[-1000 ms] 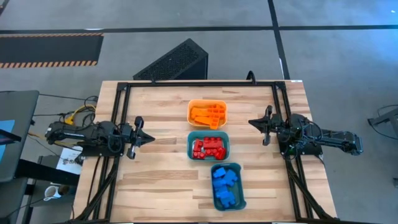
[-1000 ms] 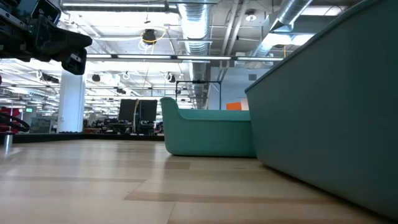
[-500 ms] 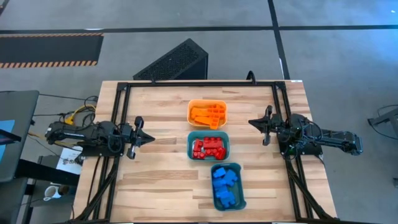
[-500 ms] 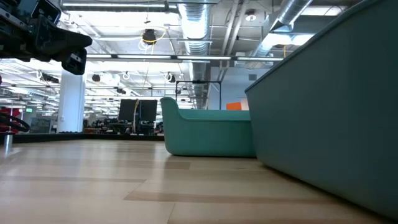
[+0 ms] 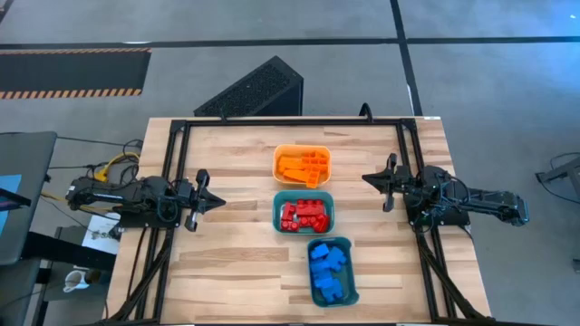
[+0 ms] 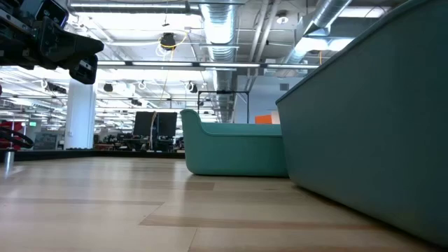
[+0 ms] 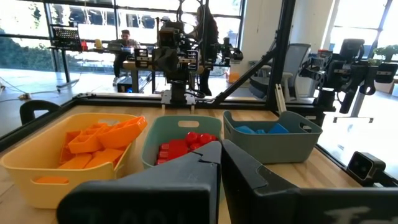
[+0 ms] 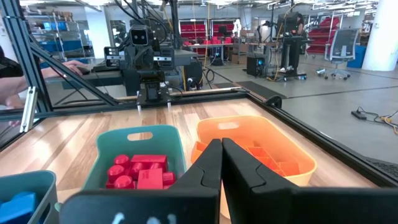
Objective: Sort & place blocks by color
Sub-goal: Return to Home Position
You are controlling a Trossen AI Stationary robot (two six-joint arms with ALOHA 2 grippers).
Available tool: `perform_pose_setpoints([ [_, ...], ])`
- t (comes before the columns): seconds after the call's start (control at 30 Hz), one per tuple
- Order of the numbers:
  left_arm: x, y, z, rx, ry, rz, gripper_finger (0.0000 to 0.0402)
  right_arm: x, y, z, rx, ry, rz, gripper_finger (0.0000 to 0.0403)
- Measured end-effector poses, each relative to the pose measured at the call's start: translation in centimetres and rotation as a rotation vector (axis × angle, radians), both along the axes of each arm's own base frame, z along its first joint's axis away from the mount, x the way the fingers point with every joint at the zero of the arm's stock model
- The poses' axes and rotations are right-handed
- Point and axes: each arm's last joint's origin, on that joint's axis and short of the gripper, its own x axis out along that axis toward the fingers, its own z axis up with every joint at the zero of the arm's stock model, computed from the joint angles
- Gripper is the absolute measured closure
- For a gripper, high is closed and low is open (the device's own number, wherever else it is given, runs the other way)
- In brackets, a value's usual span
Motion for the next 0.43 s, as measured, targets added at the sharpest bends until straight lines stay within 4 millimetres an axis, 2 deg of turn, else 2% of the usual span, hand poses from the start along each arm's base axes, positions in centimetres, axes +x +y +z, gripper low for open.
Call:
perform_pose_setpoints([
  [0.43,0.0,0.0,0.0,0.0,0.0,0.0,0.0401,0.0,0.0,0.0,0.0,0.0,0.0,0.0376],
])
